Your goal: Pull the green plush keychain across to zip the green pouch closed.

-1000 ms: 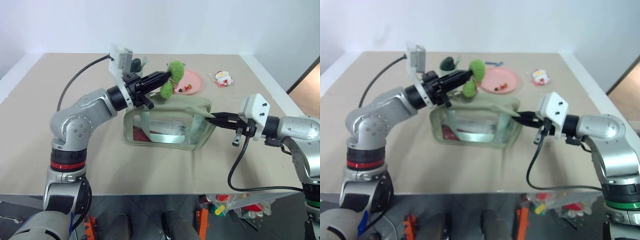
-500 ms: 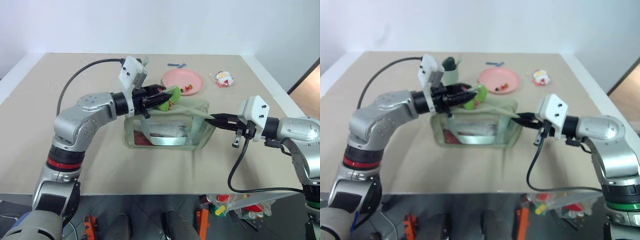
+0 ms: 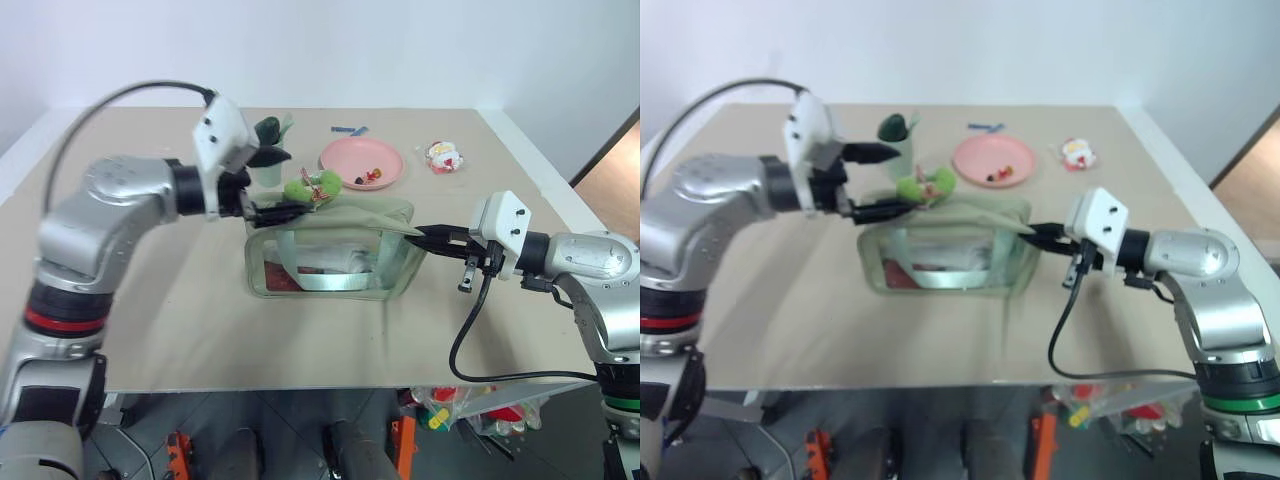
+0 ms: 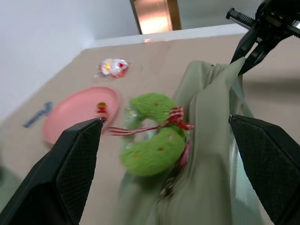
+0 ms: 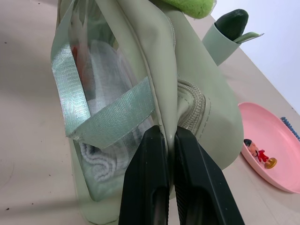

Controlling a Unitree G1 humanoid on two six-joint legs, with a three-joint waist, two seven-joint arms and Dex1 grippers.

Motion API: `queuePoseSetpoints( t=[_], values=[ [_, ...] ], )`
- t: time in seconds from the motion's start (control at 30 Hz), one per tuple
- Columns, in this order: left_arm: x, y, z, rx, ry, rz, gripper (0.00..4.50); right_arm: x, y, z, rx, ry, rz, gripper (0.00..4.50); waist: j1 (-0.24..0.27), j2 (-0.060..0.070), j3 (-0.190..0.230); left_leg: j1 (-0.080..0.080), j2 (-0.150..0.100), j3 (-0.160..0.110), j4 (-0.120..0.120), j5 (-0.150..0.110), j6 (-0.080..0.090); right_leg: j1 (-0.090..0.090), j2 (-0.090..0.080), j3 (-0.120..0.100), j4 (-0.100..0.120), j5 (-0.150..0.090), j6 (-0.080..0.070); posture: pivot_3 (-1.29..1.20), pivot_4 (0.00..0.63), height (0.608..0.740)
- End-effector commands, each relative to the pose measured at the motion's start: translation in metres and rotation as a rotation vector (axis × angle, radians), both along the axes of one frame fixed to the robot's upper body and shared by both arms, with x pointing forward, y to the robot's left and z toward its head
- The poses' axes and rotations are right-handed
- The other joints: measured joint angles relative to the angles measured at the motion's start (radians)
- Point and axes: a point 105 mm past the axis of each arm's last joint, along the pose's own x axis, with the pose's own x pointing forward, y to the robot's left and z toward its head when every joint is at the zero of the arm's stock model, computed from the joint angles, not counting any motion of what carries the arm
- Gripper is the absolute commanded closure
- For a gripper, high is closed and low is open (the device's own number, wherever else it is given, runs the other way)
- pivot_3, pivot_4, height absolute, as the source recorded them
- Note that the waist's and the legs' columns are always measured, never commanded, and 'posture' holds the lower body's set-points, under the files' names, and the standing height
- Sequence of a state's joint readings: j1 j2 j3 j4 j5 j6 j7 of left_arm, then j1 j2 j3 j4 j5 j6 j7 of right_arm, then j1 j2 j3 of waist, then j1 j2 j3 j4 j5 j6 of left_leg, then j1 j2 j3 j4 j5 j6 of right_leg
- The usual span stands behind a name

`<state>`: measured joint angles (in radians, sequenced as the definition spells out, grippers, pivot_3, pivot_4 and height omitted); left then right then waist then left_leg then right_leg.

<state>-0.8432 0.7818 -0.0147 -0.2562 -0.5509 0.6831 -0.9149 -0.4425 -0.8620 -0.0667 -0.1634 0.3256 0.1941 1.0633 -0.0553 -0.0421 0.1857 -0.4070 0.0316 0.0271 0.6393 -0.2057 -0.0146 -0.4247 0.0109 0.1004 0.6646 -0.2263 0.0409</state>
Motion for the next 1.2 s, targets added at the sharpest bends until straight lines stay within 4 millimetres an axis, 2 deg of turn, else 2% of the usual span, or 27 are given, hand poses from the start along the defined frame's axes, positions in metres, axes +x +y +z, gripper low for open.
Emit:
queuePoseSetpoints(
  t=[0.03, 0.07, 0.2, 0.27, 0.4, 0.5, 0.57, 0.83, 0.87, 1.0, 1.1, 1.2],
  values=[
    [-0.017, 0.016, 0.001, -0.032, 0.011, 0.027, 0.03, 0.003, 0.000, 0.001, -0.016, -0.006, 0.002, 4.50, 0.000, 0.000, 0.000, 0.000, 0.000, 0.000, 0.000, 0.000, 0.000, 0.000, 0.000, 0.000, 0.000, 0.000, 0.000, 0.00, 0.150, 0.740],
    [-0.019, 0.019, -0.001, -0.050, 0.030, 0.037, 0.03, 0.003, 0.000, 0.001, -0.017, -0.006, 0.003, 4.50, 0.001, 0.001, 0.000, 0.001, 0.000, 0.000, 0.000, 0.000, 0.000, 0.001, 0.000, 0.000, 0.000, -0.001, 0.000, 0.00, 0.150, 0.740],
    [-0.027, 0.037, -0.041, -0.097, 0.129, 0.147, 0.03, 0.003, 0.000, 0.001, -0.021, -0.007, 0.009, 4.50, 0.001, 0.000, 0.000, 0.001, 0.001, 0.000, 0.001, 0.000, 0.000, 0.001, 0.000, -0.001, 0.001, -0.001, 0.000, 0.00, 0.150, 0.740],
    [-0.030, 0.037, -0.058, -0.124, 0.155, 0.188, 0.03, 0.003, 0.000, 0.001, -0.022, -0.006, 0.010, 4.50, 0.002, 0.000, 0.000, 0.001, 0.001, 0.000, 0.001, 0.000, 0.000, 0.001, -0.001, 0.000, 0.001, 0.000, 0.000, 0.00, 0.150, 0.740],
    [-0.020, 0.031, -0.076, -0.175, 0.156, 0.246, 0.03, 0.004, 0.001, 0.002, -0.022, -0.007, 0.012, 4.50, 0.007, 0.000, 0.000, 0.001, 0.001, 0.000, 0.003, 0.000, 0.000, 0.002, 0.000, -0.001, 0.001, -0.001, -0.003, 0.00, 0.150, 0.740],
    [-0.012, 0.031, -0.078, -0.219, 0.168, 0.270, 0.82, 0.004, 0.001, 0.003, -0.024, -0.009, 0.011, 4.50, 0.006, 0.000, 0.000, 0.001, 0.001, 0.000, 0.004, 0.001, 0.001, 0.002, 0.000, 0.000, 0.001, 0.000, -0.006, 0.00, 0.150, 0.740],
    [-0.008, 0.030, -0.078, -0.244, 0.173, 0.276, 1.59, 0.004, 0.001, 0.004, -0.028, -0.012, 0.007, 4.50, 0.005, 0.000, 0.000, 0.001, 0.001, 0.001, 0.004, 0.001, 0.001, 0.002, 0.000, 0.000, 0.001, 0.001, -0.006, 0.00, 0.150, 0.740],
    [-0.001, 0.022, -0.074, -0.351, 0.241, 0.228, 4.19, -0.001, 0.000, 0.010, -0.001, 0.022, 0.006, 4.50, 0.006, 0.000, 0.000, 0.001, 0.001, 0.001, 0.004, 0.001, 0.001, 0.002, 0.000, 0.000, 0.000, 0.002, -0.003, 0.00, 0.150, 0.740],
    [-0.002, 0.020, -0.072, -0.368, 0.251, 0.211, 4.47, -0.002, 0.001, 0.012, 0.022, 0.040, 0.004, 4.15, 0.006, 0.000, 0.000, 0.001, 0.001, 0.001, 0.004, 0.001, 0.001, 0.002, 0.000, 0.000, 0.000, 0.002, -0.003, 0.00, 0.150, 0.740],
    [-0.007, 0.015, -0.069, -0.398, 0.292, 0.149, 4.50, -0.008, 0.004, 0.023, 0.120, 0.131, 0.006, 2.85, 0.007, 0.000, 0.000, 0.000, 0.001, 0.000, 0.003, 0.001, 0.001, 0.001, 0.000, -0.001, 0.000, 0.003, -0.002, 0.00, 0.150, 0.740],
    [-0.012, 0.012, -0.072, -0.354, 0.309, 0.121, 4.50, -0.013, 0.000, 0.044, 0.222, 0.242, -0.017, 1.82, 0.007, 0.000, 0.000, -0.001, 0.000, 0.000, 0.003, 0.001, 0.001, 0.000, 0.000, 0.000, 0.000, 0.003, -0.002, 0.00, 0.150, 0.740],
    [-0.014, 0.011, -0.078, -0.330, 0.341, 0.117, 4.50, -0.019, -0.012, 0.077, 0.356, 0.398, -0.009, 0.72, 0.007, 0.000, 0.001, -0.001, 0.000, 0.000, 0.002, 0.001, 0.001, 0.000, 0.000, 0.000, 0.000, 0.002, -0.002, 0.00, 0.150, 0.740]
  ],
)
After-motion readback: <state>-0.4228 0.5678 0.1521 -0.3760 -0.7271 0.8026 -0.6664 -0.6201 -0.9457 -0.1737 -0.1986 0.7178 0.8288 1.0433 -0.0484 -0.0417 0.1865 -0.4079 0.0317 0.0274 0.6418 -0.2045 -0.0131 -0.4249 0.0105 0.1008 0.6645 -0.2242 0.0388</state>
